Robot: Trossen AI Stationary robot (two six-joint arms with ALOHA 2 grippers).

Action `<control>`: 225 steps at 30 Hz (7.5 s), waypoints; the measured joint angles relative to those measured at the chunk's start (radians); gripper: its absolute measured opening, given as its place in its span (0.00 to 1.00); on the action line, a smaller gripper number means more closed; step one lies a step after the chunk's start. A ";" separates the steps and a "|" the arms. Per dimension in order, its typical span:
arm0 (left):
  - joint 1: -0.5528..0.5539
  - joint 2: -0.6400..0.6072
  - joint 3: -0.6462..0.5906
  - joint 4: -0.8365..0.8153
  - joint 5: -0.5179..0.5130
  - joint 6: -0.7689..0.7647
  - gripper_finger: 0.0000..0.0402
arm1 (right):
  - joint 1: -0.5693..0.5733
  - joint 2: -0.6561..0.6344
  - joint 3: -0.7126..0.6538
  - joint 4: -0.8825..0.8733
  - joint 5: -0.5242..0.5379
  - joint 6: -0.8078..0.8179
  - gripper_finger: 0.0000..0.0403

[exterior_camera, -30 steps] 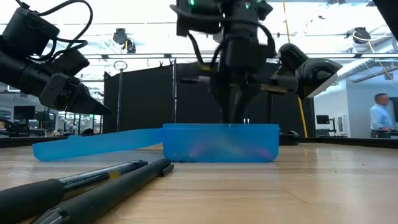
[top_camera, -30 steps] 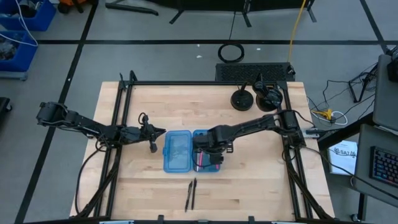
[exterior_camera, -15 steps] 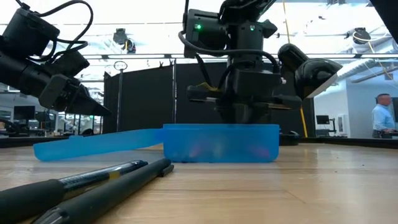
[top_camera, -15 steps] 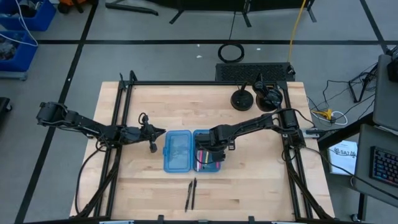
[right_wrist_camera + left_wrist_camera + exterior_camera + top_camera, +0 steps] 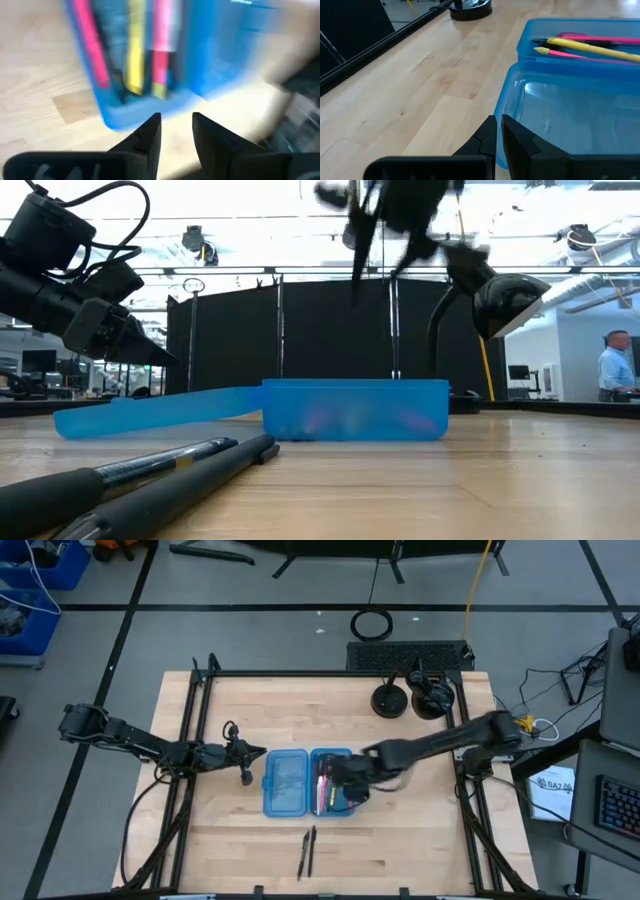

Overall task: Pick & place school supplies into a supply box
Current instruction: Put the left black pen into the blue supply box

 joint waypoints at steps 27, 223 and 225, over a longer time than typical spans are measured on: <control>0.000 0.000 0.000 0.075 -0.006 -0.208 0.08 | 0.249 -0.896 -1.033 0.972 0.093 1.575 0.01; -0.494 1.178 1.602 -1.417 0.256 -1.566 0.63 | 0.278 -0.985 -1.494 1.548 0.072 1.473 0.01; -0.515 1.186 1.599 -1.429 0.268 -1.595 0.63 | 0.278 -0.985 -1.493 1.549 0.072 1.473 0.01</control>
